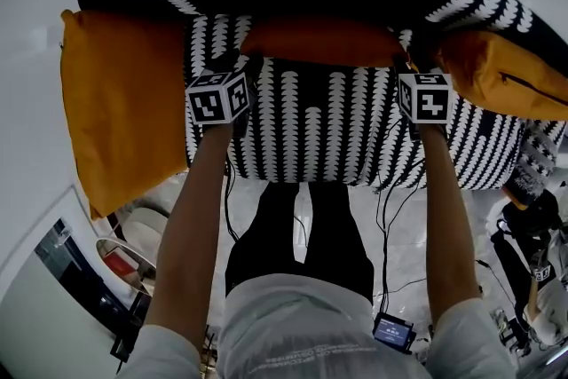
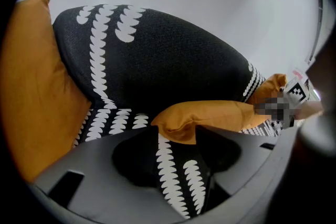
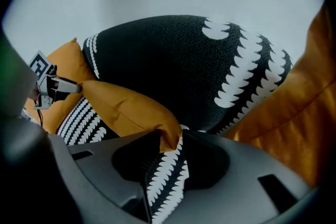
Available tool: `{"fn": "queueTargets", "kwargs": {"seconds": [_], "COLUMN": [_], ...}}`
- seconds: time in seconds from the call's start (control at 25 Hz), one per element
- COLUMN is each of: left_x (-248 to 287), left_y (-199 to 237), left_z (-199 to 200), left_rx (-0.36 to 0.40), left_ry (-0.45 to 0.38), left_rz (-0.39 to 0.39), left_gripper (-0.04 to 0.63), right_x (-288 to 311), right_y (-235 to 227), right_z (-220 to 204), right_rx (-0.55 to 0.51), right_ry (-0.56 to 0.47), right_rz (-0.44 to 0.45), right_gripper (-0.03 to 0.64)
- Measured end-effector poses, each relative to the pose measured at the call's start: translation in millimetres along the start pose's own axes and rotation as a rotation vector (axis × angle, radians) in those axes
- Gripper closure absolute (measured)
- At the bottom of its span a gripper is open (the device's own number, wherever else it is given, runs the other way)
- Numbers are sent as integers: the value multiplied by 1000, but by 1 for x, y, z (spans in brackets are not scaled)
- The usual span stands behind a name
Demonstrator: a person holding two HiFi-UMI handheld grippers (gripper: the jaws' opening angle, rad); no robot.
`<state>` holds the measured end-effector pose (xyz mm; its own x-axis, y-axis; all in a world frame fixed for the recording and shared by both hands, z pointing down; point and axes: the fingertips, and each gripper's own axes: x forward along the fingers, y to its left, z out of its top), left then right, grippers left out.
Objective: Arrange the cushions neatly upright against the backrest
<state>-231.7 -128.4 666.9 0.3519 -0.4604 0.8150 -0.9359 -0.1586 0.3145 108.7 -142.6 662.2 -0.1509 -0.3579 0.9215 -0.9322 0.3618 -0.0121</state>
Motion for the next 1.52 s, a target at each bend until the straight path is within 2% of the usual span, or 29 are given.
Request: {"fn": "queueTargets", "kwargs": {"seconds": [0.08, 0.12, 0.2, 0.28, 0.44, 0.6, 0.72, 1.0, 1.24, 1.28, 1.44, 1.52], "left_x": [2, 3, 4, 3, -8, -8, 0, 28, 45, 44, 33, 17], "left_y": [-2, -2, -1, -1, -4, -6, -3, 6, 18, 20, 27, 28], "left_z": [-1, 0, 2, -1, -7, -7, 7, 49, 70, 69, 62, 57], "left_rx": [23, 38, 65, 74, 57, 100, 89, 27, 22, 13, -51, -32], "left_ry": [4, -1, -11, -7, -11, -8, -21, -51, 11, 24, 22, 10], "left_rz": [-1, 3, 15, 16, -12, -26, -30, -4, 18, 13, -31, -27], "left_gripper": [363, 413, 478, 509, 521, 520, 520, 506, 494, 483, 319, 314], "right_x": [5, 8, 9, 6, -6, -3, 7, 36, 46, 45, 33, 18], "right_y": [0, 1, 4, 9, 14, 12, 5, -15, -18, -17, -16, -16], "right_z": [-4, -5, -3, -4, -9, -8, 6, 47, 70, 70, 72, 77], "right_rx": [6, -1, -30, -55, -38, -60, -61, -32, -31, -44, -115, -117], "right_ry": [16, 17, 16, 27, 48, 61, 57, 38, 13, 14, -6, -40], "right_rz": [6, 9, 9, 12, 41, 50, 43, 22, 56, 61, 54, 43], "right_gripper": [500, 506, 568, 583, 584, 584, 584, 583, 580, 575, 557, 541]}}
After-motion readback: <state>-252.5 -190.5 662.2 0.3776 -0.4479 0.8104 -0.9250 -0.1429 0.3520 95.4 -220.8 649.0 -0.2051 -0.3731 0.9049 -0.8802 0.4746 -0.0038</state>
